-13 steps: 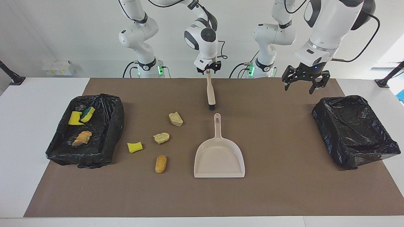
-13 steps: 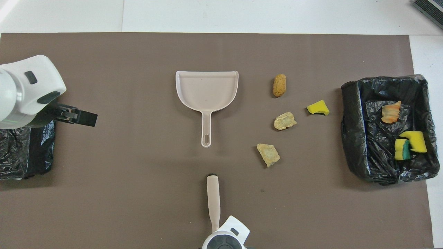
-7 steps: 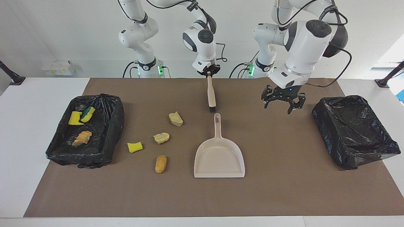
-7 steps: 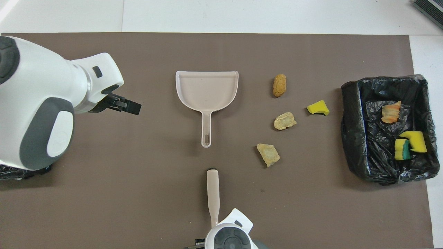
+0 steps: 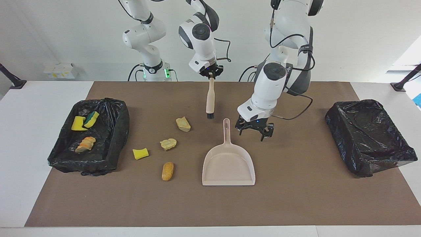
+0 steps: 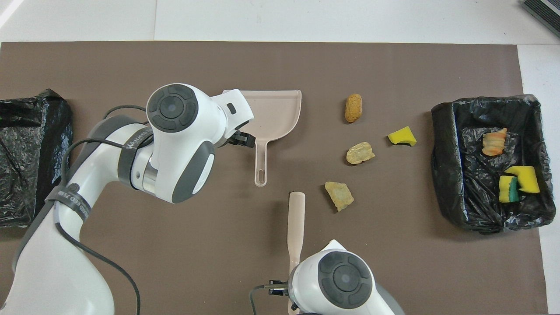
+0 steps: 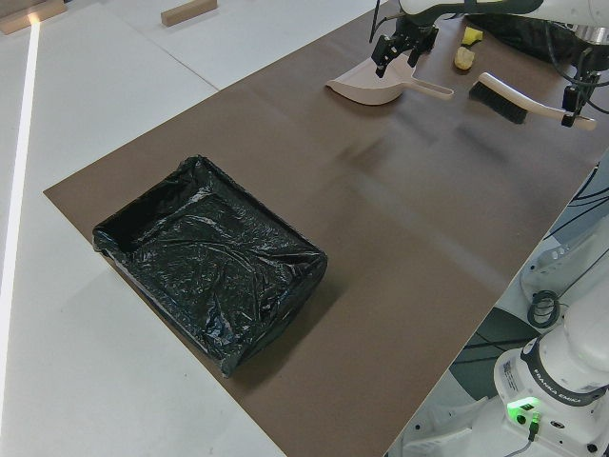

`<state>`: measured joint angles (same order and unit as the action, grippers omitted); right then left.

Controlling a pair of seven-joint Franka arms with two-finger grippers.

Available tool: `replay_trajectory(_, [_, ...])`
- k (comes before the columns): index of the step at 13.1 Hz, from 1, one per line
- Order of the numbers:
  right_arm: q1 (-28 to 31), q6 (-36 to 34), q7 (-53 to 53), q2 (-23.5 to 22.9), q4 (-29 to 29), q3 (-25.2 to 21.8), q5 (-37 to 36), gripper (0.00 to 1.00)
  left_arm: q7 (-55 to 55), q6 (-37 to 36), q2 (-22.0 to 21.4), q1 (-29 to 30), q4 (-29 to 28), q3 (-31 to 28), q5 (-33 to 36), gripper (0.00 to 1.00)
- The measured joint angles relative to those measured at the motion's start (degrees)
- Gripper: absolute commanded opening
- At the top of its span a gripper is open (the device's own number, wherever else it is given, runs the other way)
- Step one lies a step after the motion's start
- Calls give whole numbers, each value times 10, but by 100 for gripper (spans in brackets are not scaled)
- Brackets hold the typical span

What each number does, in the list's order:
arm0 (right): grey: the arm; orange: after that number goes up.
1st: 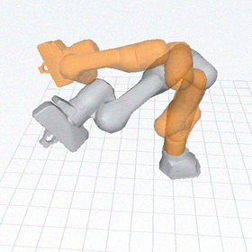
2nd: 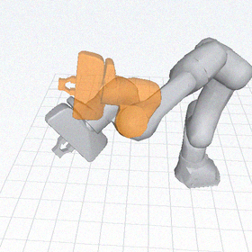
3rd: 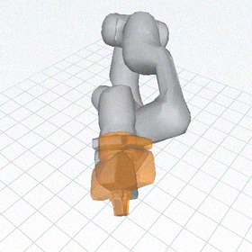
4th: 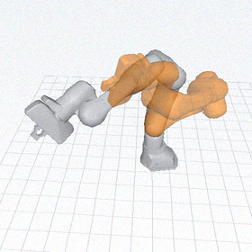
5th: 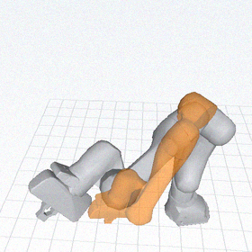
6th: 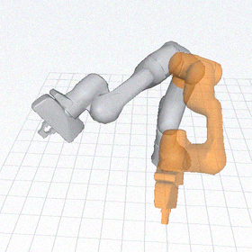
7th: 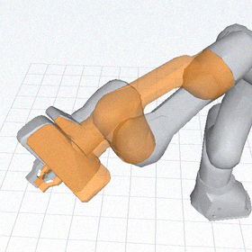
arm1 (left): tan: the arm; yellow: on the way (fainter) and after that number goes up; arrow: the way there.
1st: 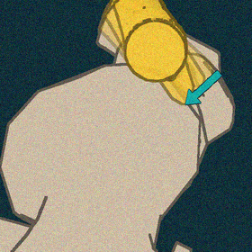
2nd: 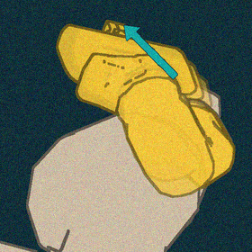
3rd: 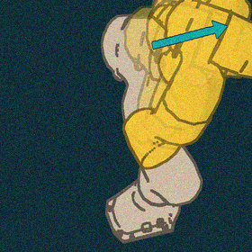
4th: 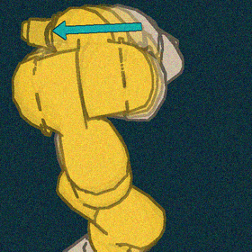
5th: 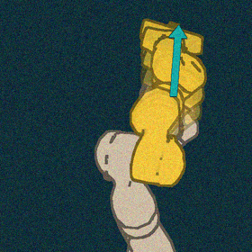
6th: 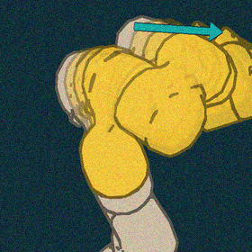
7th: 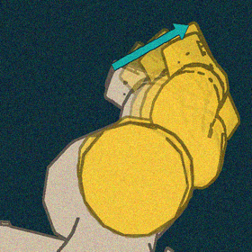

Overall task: Sweep and dump trash in bin
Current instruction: 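Hold the dustpan with the left gripper while the right gripper brings the brush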

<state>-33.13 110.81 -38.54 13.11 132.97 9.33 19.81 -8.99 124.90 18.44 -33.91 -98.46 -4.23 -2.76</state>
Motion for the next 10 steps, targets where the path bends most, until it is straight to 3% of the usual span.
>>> replay_trajectory(3, [85, -101, 71, 38, -6, -2, -109, 0, -58, 3, 2, -32, -2, 0, -1, 100])
replay_trajectory(5, [159, -108, 167, 32, -6, -3, -197, 0, -107, 26, 4, -53, -18, 0, -1, 100])
replay_trajectory(7, [217, -106, 227, 1, -21, -5, -282, 0, -128, 43, 8, -78, -36, -1, -1, 100])
replay_trajectory(10, [252, -96, 243, -94, -90, -4, -406, 0, -137, 45, 17, -89, -42, -2, -1, 100])
